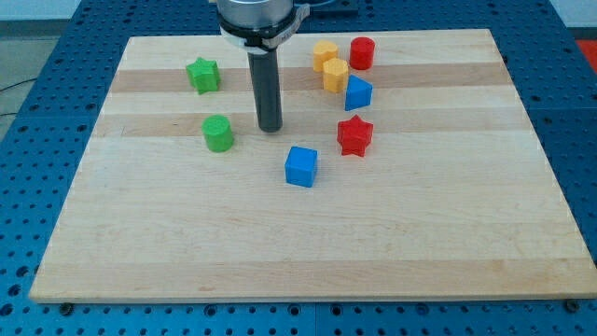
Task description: Push the yellow heart to the top of yellow hexagon
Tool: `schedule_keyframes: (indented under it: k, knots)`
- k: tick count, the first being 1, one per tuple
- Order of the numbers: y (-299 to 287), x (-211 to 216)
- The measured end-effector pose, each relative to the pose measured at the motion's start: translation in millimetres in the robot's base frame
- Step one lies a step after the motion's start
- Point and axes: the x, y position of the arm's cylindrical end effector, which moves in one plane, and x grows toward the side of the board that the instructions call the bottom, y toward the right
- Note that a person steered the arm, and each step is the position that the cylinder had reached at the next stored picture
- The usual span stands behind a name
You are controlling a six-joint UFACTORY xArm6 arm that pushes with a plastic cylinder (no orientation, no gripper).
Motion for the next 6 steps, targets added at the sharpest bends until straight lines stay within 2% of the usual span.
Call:
schedule_keyframes:
  k: [1,3,4,5,6]
  knots:
    - [-36,16]
    - [-40,-82]
    - [-52,-147]
    - [-81,-180]
    - [-110,-160]
